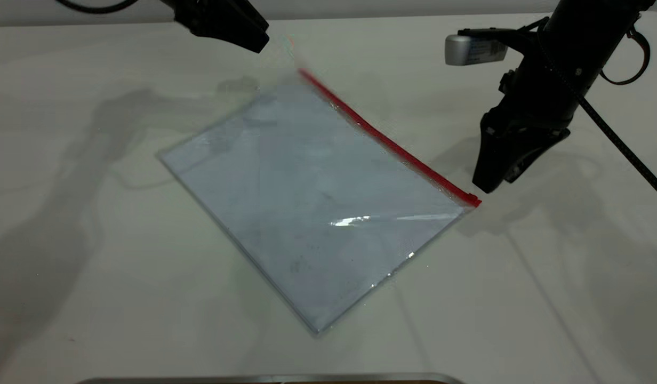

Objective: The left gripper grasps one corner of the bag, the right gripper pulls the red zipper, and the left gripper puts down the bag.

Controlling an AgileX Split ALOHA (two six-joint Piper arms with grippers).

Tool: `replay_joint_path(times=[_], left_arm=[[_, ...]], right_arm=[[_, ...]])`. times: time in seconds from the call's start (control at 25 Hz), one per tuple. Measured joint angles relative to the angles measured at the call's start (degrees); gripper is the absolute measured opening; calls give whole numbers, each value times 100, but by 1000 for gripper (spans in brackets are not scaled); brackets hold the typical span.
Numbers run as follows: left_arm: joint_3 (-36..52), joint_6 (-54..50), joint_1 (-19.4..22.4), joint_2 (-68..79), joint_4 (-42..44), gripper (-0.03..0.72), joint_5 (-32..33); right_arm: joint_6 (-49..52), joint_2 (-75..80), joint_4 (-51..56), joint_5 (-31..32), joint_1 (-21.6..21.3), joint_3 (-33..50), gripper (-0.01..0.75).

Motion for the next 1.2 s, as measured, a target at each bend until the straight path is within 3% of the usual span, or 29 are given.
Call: replay_joint_path(times=[0.16, 0.56, 0.8, 1.12, 1.2], left_arm=[[0, -1054, -6, -452, 642, 594, -223], [0, -4971, -1, -2722, 2877, 590, 252], [0, -6870, -1, -4194, 4199, 590, 780], [0, -8135, -1, -5346, 4969, 590, 780], [34, -8467, -1, -5550, 5078, 590, 780]], right_arm=[[0, -62, -38, 120, 0, -523, 591], [693, -1774, -539, 1000, 0, -2054, 584], [1554, -3499, -1176, 1460, 0, -2142, 584], [2713, -5344, -1606, 2727, 0, -2148, 584], [2892, -5702, -1732, 2741, 0, -2121, 584]])
